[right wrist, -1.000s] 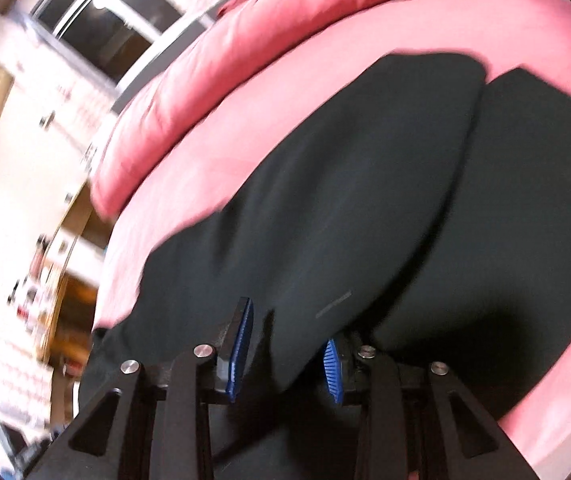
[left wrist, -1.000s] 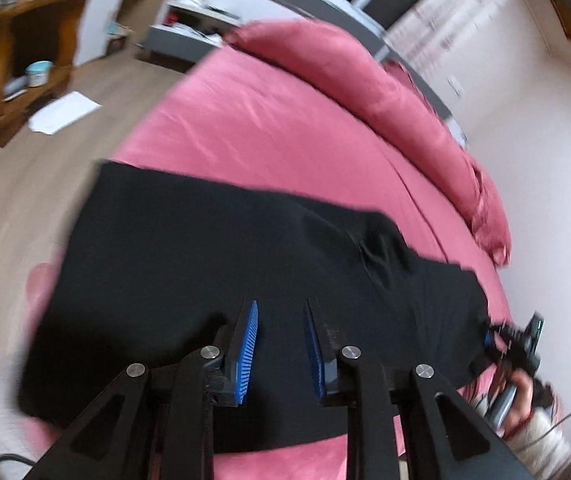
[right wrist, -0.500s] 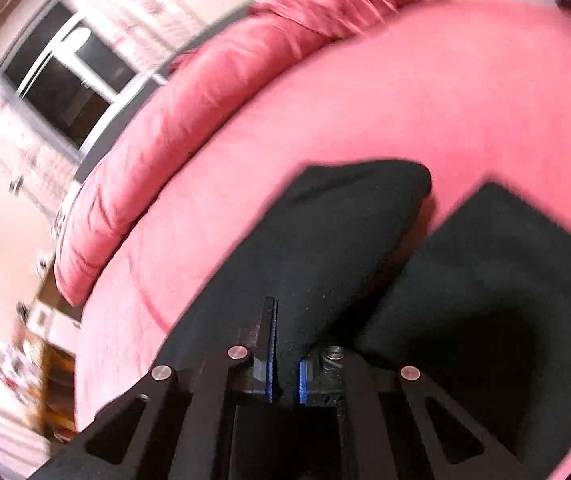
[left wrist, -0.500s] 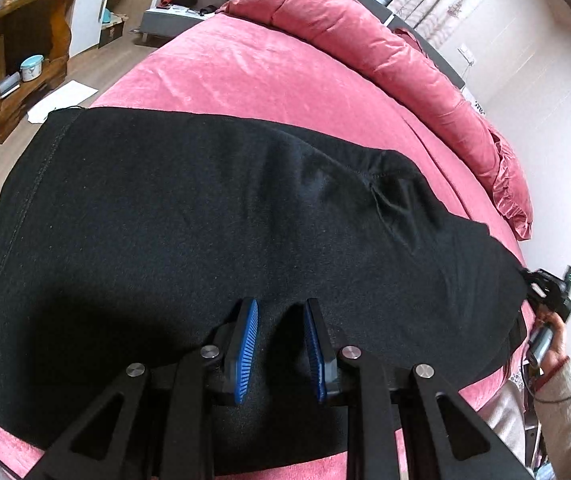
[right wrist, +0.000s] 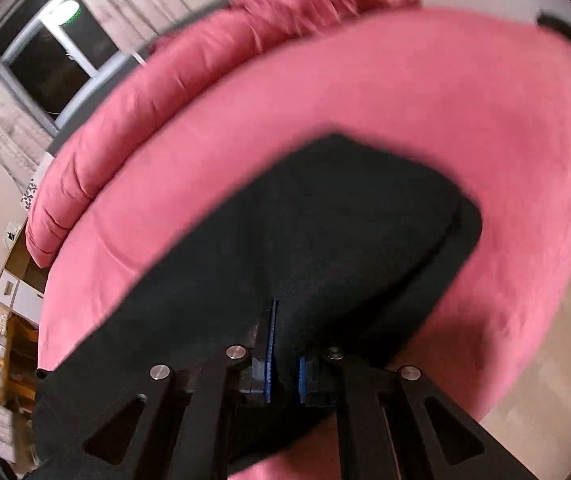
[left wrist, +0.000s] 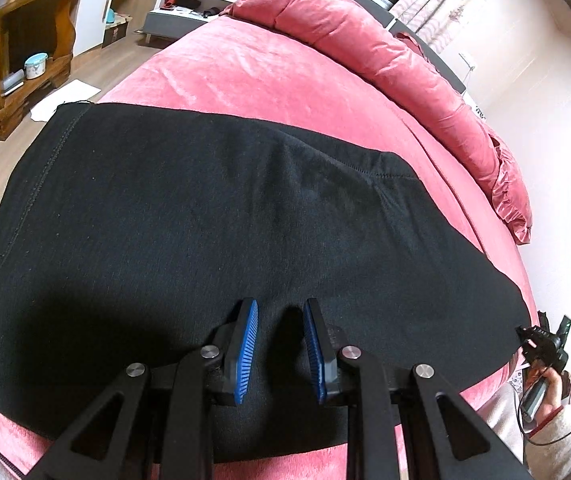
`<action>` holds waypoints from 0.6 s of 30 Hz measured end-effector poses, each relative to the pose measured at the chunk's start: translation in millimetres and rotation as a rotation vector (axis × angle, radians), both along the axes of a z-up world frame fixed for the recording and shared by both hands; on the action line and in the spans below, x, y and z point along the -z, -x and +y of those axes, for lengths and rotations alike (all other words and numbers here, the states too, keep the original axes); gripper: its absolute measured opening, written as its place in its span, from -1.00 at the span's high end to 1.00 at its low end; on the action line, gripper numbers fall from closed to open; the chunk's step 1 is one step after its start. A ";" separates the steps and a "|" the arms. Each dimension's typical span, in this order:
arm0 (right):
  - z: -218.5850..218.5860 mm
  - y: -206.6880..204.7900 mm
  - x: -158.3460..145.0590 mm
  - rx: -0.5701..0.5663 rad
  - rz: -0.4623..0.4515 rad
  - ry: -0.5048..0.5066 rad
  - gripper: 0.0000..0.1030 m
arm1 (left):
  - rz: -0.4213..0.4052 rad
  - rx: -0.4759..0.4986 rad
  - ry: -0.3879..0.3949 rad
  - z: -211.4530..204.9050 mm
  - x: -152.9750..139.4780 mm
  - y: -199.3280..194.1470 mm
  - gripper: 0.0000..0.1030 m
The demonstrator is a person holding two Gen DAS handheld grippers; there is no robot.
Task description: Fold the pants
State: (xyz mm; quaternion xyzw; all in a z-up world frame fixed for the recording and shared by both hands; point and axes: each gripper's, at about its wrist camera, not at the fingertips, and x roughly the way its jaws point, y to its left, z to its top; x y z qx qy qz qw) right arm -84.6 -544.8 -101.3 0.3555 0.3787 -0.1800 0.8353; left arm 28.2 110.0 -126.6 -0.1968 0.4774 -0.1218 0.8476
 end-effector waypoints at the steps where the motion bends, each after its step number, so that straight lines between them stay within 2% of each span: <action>1: -3.2 2.1 0.1 0.010 -0.020 -0.022 0.80 | 0.000 -0.001 -0.001 -0.8 0.1 -0.1 0.54; 3: -8.6 7.5 -2.0 0.034 -0.070 -0.063 0.63 | -0.003 -0.004 -0.006 -3.1 -0.7 1.0 0.54; 4: -11.1 9.2 -2.3 0.042 -0.077 -0.069 0.39 | -0.003 -0.005 -0.010 -3.5 -0.9 1.7 0.54; 5: -14.5 11.1 -4.2 0.055 -0.090 -0.073 0.23 | -0.006 -0.006 -0.018 -4.6 -1.8 2.5 0.54; 7: -21.0 18.2 -8.1 0.097 -0.132 -0.069 0.10 | -0.017 -0.003 -0.033 -15.1 -3.9 -2.8 0.54; 10: -41.1 23.2 -11.0 0.174 -0.157 -0.071 0.09 | -0.027 0.040 -0.002 -24.0 -4.2 -2.6 0.54; 12: -54.8 21.5 -10.5 0.212 -0.157 -0.086 0.22 | -0.037 0.081 -0.007 -33.0 -4.3 -2.1 0.54; 13: -59.1 20.3 -12.7 0.226 -0.148 -0.083 0.55 | -0.037 0.090 -0.020 -36.1 -4.2 -2.1 0.53; 14: -56.4 22.6 -17.4 0.226 -0.143 -0.074 0.80 | -0.036 0.093 -0.028 -37.7 -3.9 -2.2 0.54; 18: -41.5 13.6 -37.8 0.168 -0.138 0.088 0.83 | -0.014 0.083 -0.030 -37.5 0.3 -4.8 0.54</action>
